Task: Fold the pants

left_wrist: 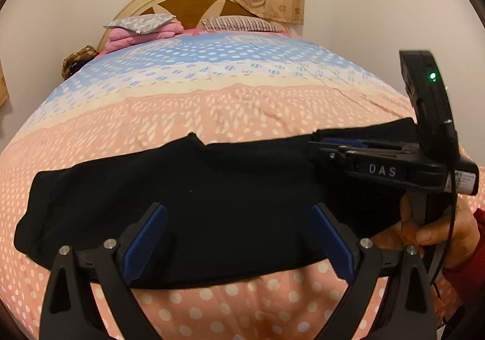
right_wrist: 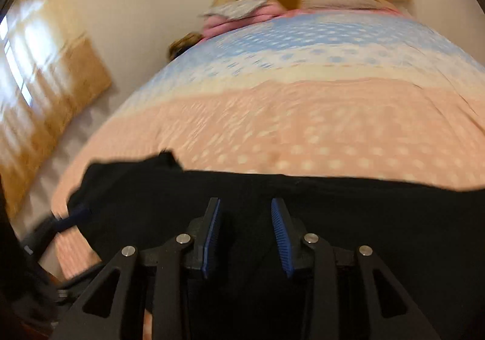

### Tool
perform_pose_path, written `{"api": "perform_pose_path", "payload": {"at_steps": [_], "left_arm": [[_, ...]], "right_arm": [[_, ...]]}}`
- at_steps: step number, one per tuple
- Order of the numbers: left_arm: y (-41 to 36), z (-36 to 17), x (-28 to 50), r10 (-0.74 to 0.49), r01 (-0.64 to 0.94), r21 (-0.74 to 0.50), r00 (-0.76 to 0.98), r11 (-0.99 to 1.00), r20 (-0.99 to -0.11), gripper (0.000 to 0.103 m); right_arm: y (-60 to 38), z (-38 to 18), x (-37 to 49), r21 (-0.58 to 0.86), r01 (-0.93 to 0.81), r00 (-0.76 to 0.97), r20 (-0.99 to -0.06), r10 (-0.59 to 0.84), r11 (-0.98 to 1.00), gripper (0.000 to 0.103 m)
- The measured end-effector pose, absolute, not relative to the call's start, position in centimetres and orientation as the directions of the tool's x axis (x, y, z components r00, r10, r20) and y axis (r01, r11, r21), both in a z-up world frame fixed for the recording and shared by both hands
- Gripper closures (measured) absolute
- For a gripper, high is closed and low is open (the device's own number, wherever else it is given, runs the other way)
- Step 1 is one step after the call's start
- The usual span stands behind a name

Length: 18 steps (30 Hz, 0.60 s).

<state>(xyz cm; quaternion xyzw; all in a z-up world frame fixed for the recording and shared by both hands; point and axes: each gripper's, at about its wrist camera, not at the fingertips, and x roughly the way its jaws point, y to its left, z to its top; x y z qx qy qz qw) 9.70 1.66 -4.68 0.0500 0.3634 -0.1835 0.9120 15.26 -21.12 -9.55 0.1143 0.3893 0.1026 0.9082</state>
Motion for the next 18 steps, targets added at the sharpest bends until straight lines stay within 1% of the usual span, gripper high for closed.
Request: {"api": "perform_pose_path", "payload": {"at_steps": [1,2,3,4,5,6,7,8,11,13,16,18], "left_arm": [[1.6,-4.6,9.7,-0.298,0.374,-0.038,0.669,0.927,-0.681,0.005],[1.5,-4.5,9.7,-0.295,0.376,-0.030,0.672,0.926,-0.679,0.005],[1.3,-4.4,9.7,-0.293,0.377,-0.026,0.675,0.926,-0.677,0.005],[0.9,-4.3,9.9,-0.295,0.379,-0.023,0.677,0.925,-0.674,0.005],[0.3,-3.9,10.2,-0.303,0.389,-0.020,0.682,0.921,-0.665,0.005],[-0.2,-3.5,10.4,-0.310,0.396,-0.018,0.688,0.918,-0.657,0.005],[-0.8,-3.1,10.5,-0.317,0.402,-0.017,0.695,0.915,-0.646,0.005],[-1.6,-2.6,10.7,-0.332,0.413,-0.020,0.701,0.911,-0.631,0.005],[-4.6,-1.6,11.4,-0.381,0.446,-0.049,0.697,0.894,-0.607,0.005],[-6.9,-1.6,11.9,-0.391,0.444,-0.071,0.689,0.893,-0.610,0.005],[-9.8,-3.2,12.3,-0.389,0.432,-0.094,0.671,0.897,-0.631,0.005],[-11.2,-5.7,12.3,-0.317,0.395,-0.053,0.642,0.917,-0.699,0.005]], "right_arm": [[-20.7,-9.3,15.0,0.283,-0.133,0.677,-0.674,0.296,0.950,0.066],[-20.9,-8.9,15.1,0.317,-0.161,0.671,-0.660,0.339,0.935,0.066],[-21.4,-8.1,14.6,0.409,-0.196,0.651,-0.626,0.430,0.891,0.066],[-22.2,-7.5,13.9,0.468,-0.206,0.650,-0.591,0.478,0.859,0.066],[-22.9,-6.6,12.8,0.500,-0.209,0.671,-0.552,0.495,0.840,0.066],[-24.0,-5.4,11.6,0.515,-0.208,0.710,-0.506,0.490,0.832,0.066],[-25.4,-4.3,10.3,0.504,-0.188,0.749,-0.481,0.455,0.843,0.066],[-26.8,-3.6,9.4,0.481,-0.147,0.781,-0.480,0.400,0.864,0.066],[-31.8,-2.7,7.0,0.420,0.050,0.834,-0.516,0.194,0.906,0.066],[-34.9,-3.3,6.1,0.378,0.192,0.812,-0.580,0.070,0.906,0.066],[-37.5,-5.0,5.9,0.393,0.286,0.770,-0.637,0.034,0.874,0.067],[-38.2,-7.3,7.2,0.379,0.331,0.714,-0.699,0.033,0.864,0.067]]}}
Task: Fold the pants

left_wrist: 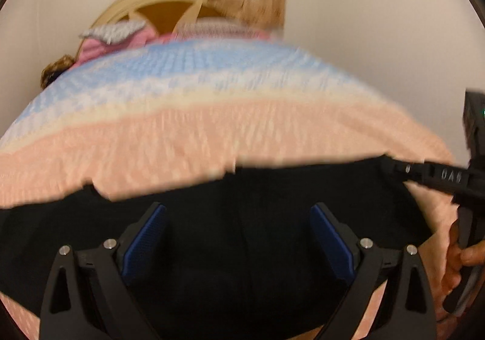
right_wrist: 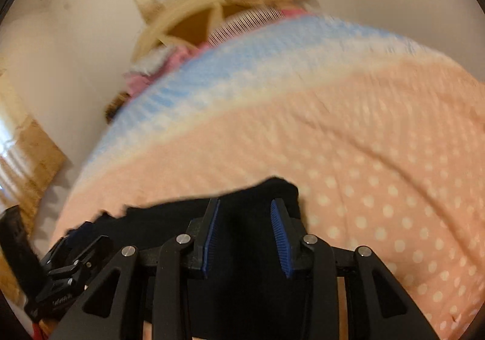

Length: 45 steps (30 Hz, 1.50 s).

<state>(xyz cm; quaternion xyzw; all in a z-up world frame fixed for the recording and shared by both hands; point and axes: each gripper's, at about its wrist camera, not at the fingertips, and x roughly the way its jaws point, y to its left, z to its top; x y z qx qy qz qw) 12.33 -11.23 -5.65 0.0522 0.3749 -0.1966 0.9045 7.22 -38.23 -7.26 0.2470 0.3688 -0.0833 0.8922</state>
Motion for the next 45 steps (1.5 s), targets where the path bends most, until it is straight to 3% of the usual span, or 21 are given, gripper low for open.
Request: {"api": "perform_pose_path", "payload": {"at_steps": [6,11,15,19,25,35,41,45], "left_arm": [[-10.8,-7.7,10.7,-0.282,0.361,-0.042,0.645,0.932,-0.710,0.002],[-10.3,-7.3,10.7,-0.285,0.346,-0.065,0.636,0.936,-0.718,0.000],[-9.6,-6.2,10.8,-0.278,0.346,-0.056,0.638,0.937,-0.718,0.000],[-6.3,-5.2,11.2,-0.225,0.268,-0.050,0.681,0.962,-0.697,0.000],[0.9,-5.3,11.9,-0.100,0.104,-0.037,0.714,0.994,-0.693,0.000],[14.5,-6.7,12.7,0.237,-0.270,0.060,0.690,0.961,-0.684,0.000],[17.9,-7.8,13.5,0.279,-0.357,0.039,0.649,0.933,-0.708,0.000],[18.2,-9.3,14.0,0.237,-0.357,0.000,0.621,0.934,-0.747,0.000]], "right_arm": [[-38.6,-9.8,8.1,0.347,0.346,0.722,-0.692,-0.011,0.872,0.067],[-36.9,-9.4,7.9,0.222,0.330,0.733,-0.673,-0.101,0.917,0.066],[-36.5,-9.2,7.9,0.242,0.286,0.763,-0.643,-0.067,0.927,0.039],[-35.1,-9.0,8.2,0.172,0.269,0.760,-0.643,-0.099,0.948,0.029],[-34.3,-9.0,8.3,0.121,0.271,0.752,-0.646,-0.132,0.955,0.026],[-33.9,-9.1,8.5,0.085,0.266,0.742,-0.654,-0.148,0.960,0.021],[-33.9,-9.2,8.6,0.076,0.261,0.740,-0.656,-0.148,0.962,0.018],[-33.8,-9.2,8.6,0.075,0.261,0.740,-0.656,-0.149,0.962,0.017]]}}
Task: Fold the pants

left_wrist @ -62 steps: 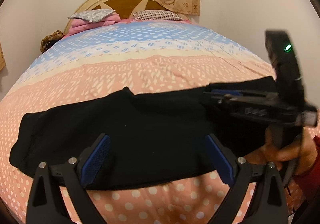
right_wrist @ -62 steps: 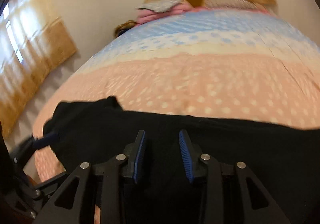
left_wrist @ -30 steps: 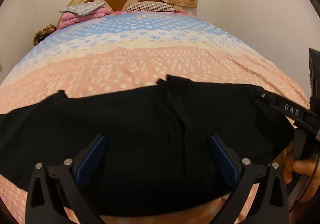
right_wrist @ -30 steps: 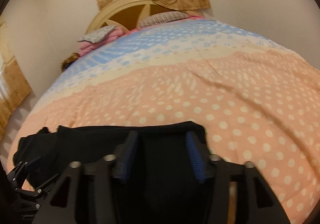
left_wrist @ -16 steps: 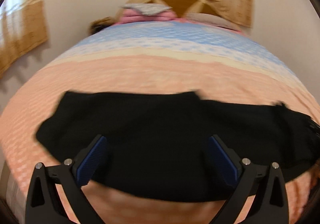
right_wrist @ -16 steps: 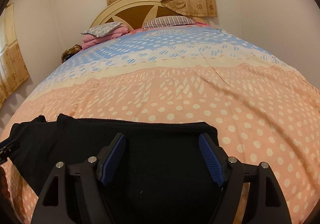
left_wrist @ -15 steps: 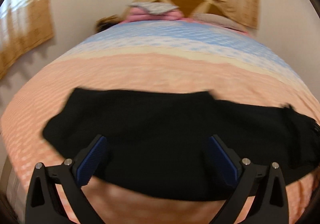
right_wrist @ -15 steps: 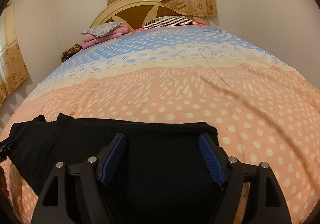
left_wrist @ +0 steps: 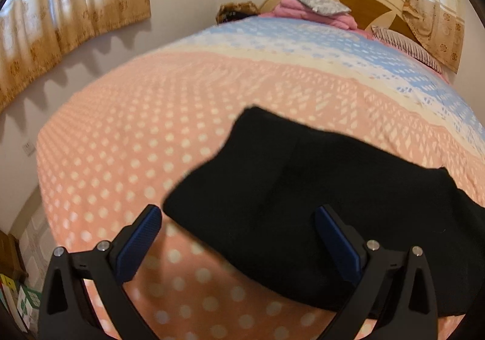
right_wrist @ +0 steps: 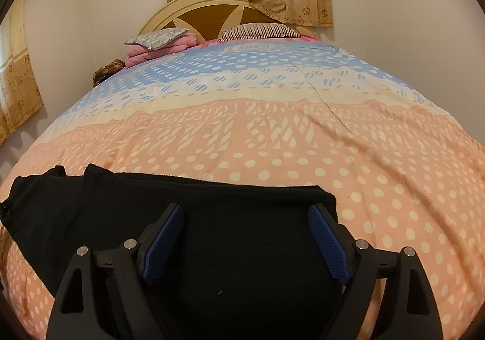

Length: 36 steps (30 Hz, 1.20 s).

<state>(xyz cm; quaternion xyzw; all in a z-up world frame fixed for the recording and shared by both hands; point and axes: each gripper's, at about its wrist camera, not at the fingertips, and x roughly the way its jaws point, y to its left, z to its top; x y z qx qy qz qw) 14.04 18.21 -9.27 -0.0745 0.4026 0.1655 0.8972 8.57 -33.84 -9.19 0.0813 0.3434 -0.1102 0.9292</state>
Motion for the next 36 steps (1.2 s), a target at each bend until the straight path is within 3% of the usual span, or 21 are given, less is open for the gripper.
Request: {"api": "perform_pose_path", "payload": {"at_steps": [4,5,6,8,10,14,18,20,22,23,27,32,36], "left_arm": [[19.1,-10.1,14.0,0.160,-0.368,-0.114,0.637,0.923,-0.754,0.001],[19.1,-9.9,13.9,0.150,-0.367,-0.134,0.649,0.921,-0.746,0.011],[19.6,-9.6,13.8,0.150,-0.365,-0.142,0.663,0.920,-0.733,0.031],[20.5,-9.3,13.6,0.109,-0.347,-0.190,0.683,0.919,-0.722,0.051],[21.9,-9.1,13.3,0.021,-0.321,-0.299,0.713,0.899,-0.701,0.061],[22.8,-9.2,12.6,-0.036,-0.299,-0.378,0.742,0.876,-0.670,0.062],[23.6,-9.7,11.6,-0.069,-0.313,-0.457,0.761,0.833,-0.645,0.044],[23.8,-9.6,11.8,-0.086,-0.316,-0.491,0.767,0.812,-0.636,0.042],[23.6,-9.7,11.9,-0.075,-0.328,-0.482,0.761,0.813,-0.644,0.047],[23.5,-9.6,11.8,-0.043,-0.346,-0.451,0.753,0.822,-0.657,0.059],[23.4,-9.5,11.7,-0.066,-0.327,-0.464,0.756,0.823,-0.651,0.075],[22.0,-8.0,11.9,-0.014,-0.328,-0.405,0.762,0.853,-0.647,0.077],[18.1,-3.4,11.7,-0.024,-0.194,-0.334,0.834,0.923,-0.551,0.078]], "right_arm": [[-33.8,-9.2,8.6,0.074,0.262,0.740,-0.656,-0.150,0.962,0.017],[-33.8,-9.2,8.6,0.074,0.262,0.739,-0.656,-0.151,0.962,0.017],[-33.8,-9.2,8.6,0.074,0.261,0.739,-0.656,-0.150,0.962,0.017],[-33.8,-9.2,8.6,0.076,0.261,0.740,-0.656,-0.149,0.962,0.017],[-33.8,-9.2,8.6,0.076,0.261,0.740,-0.656,-0.149,0.962,0.017],[-33.8,-9.2,8.6,0.075,0.262,0.740,-0.656,-0.150,0.962,0.017],[-33.8,-9.2,8.6,0.074,0.262,0.739,-0.656,-0.151,0.962,0.017],[-33.7,-9.2,8.6,0.074,0.262,0.739,-0.656,-0.151,0.962,0.017],[-33.7,-9.2,8.6,0.073,0.262,0.739,-0.657,-0.151,0.962,0.017],[-33.8,-9.2,8.6,0.073,0.262,0.739,-0.657,-0.151,0.962,0.017],[-33.7,-9.2,8.6,0.072,0.262,0.739,-0.657,-0.152,0.962,0.017],[-33.7,-9.1,8.6,0.073,0.262,0.739,-0.656,-0.151,0.962,0.017],[-33.8,-9.2,8.6,0.070,0.261,0.739,-0.656,-0.152,0.963,0.017]]}}
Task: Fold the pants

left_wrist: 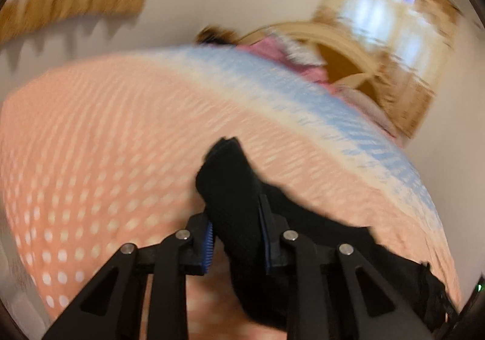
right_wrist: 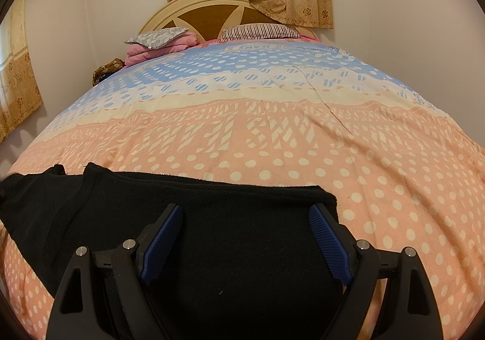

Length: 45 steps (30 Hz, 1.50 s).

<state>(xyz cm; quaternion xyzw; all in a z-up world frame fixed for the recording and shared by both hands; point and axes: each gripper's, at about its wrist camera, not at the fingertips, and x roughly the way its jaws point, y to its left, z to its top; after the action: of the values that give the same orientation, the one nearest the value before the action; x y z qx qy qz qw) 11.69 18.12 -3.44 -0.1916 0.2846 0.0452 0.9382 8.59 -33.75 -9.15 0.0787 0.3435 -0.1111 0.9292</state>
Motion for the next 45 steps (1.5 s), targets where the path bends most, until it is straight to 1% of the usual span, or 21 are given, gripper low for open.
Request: {"api": "perform_pose_path", "payload": {"at_steps": [4,5,8,10,12,15,18,20,22,24,26,28,30,34,36,39,40,41,42,43,45], "left_arm": [[11.7,0.8,10.6,-0.088,-0.017,-0.221,0.887,0.975,-0.454,0.078],[9.0,1.7,10.0,-0.142,0.063,-0.194,0.894,0.979,-0.425,0.078],[2.8,2.8,8.2,-0.260,0.228,-0.128,0.889,0.965,-0.377,0.078],[-1.1,2.4,7.1,-0.339,0.329,-0.091,0.867,0.940,-0.365,0.078],[-4.2,1.5,6.3,-0.387,0.394,-0.058,0.845,0.917,-0.370,0.078],[-8.5,-1.3,5.6,-0.443,0.480,-0.026,0.787,0.877,-0.430,0.078],[-11.3,-4.3,4.6,-0.434,0.523,0.060,0.761,0.850,-0.482,0.078],[-11.9,-4.7,4.4,-0.421,0.526,0.098,0.766,0.845,-0.486,0.078],[-11.9,-4.7,4.6,-0.416,0.522,0.108,0.772,0.846,-0.480,0.078],[-11.8,-4.6,4.9,-0.418,0.522,0.104,0.774,0.847,-0.476,0.078],[-12.1,-4.8,4.9,-0.414,0.523,0.121,0.778,0.844,-0.472,0.077],[-12.7,-5.4,4.4,-0.406,0.526,0.153,0.782,0.837,-0.473,0.077],[-13.5,-6.0,3.6,-0.393,0.526,0.202,0.795,0.826,-0.462,0.077],[-13.9,-6.4,2.5,-0.377,0.521,0.290,0.820,0.803,-0.431,0.077],[-13.9,-6.6,2.2,-0.373,0.520,0.323,0.827,0.791,-0.420,0.077],[-13.9,-6.7,1.8,-0.380,0.529,0.335,0.825,0.780,-0.419,0.075],[-13.7,-6.6,1.7,-0.380,0.530,0.336,0.825,0.779,-0.419,0.072],[-13.3,-6.3,1.7,-0.392,0.544,0.319,0.813,0.776,-0.431,0.070],[-12.8,-6.1,1.7,-0.410,0.565,0.287,0.792,0.774,-0.453,0.069],[-12.3,-6.0,2.0,-0.425,0.580,0.258,0.775,0.773,-0.468,0.068],[-11.0,-5.1,2.0,-0.453,0.603,0.191,0.740,0.774,-0.497,0.061]], "right_arm": [[-33.7,-9.1,8.5,0.068,0.262,0.740,-0.654,-0.155,0.963,0.017],[-33.7,-9.1,8.5,0.067,0.264,0.742,-0.651,-0.158,0.962,0.016],[-33.9,-8.8,8.1,0.092,0.266,0.759,-0.633,-0.150,0.960,0.016],[-34.4,-8.5,7.7,0.132,0.262,0.774,-0.620,-0.126,0.956,0.016],[-35.4,-8.2,7.3,0.214,0.259,0.792,-0.605,-0.081,0.942,0.017],[-36.9,-7.9,6.7,0.329,0.249,0.821,-0.571,-0.019,0.911,0.016],[-37.8,-7.9,6.2,0.399,0.247,0.837,-0.548,0.013,0.883,0.016],[-37.9,-7.6,6.0,0.416,0.240,0.842,-0.539,0.025,0.877,0.016],[-37.7,-6.8,5.6,0.438,0.194,0.864,-0.500,0.058,0.878,0.017],[-37.3,-6.1,5.6,0.478,0.118,0.877,-0.462,0.135,0.870,0.017],[-37.0,-6.0,6.1,0.558,0.030,0.862,-0.435,0.261,0.829,0.017],[-36.5,-6.1,6.6,0.625,-0.028,0.837,-0.411,0.360,0.780,0.016],[-35.8,-6.1,7.2,0.655,-0.072,0.809,-0.403,0.429,0.752,0.016],[-33.5,-6.4,9.0,0.693,-0.141,0.719,-0.420,0.554,0.707,0.017],[-32.4,-6.7,10.0,0.674,-0.138,0.690,-0.461,0.559,0.726,0.017],[-30.2,-7.5,12.0,0.633,-0.134,0.627,-0.542,0.560,0.762,0.017],[-29.3,-7.7,12.4,0.617,-0.142,0.612,-0.560,0.559,0.774,0.028],[-28.8,-7.7,12.5,0.601,-0.145,0.608,-0.572,0.550,0.786,0.046],[-28.0,-7.9,12.9,0.580,-0.144,0.585,-0.604,0.542,0.802,0.085],[-28.0,-7.9,12.8,0.567,-0.126,0.580,-0.623,0.524,0.814,0.086],[-28.2,-7.6,12.6,0.562,-0.110,0.593,-0.625,0.508,0.820,0.087]]}}
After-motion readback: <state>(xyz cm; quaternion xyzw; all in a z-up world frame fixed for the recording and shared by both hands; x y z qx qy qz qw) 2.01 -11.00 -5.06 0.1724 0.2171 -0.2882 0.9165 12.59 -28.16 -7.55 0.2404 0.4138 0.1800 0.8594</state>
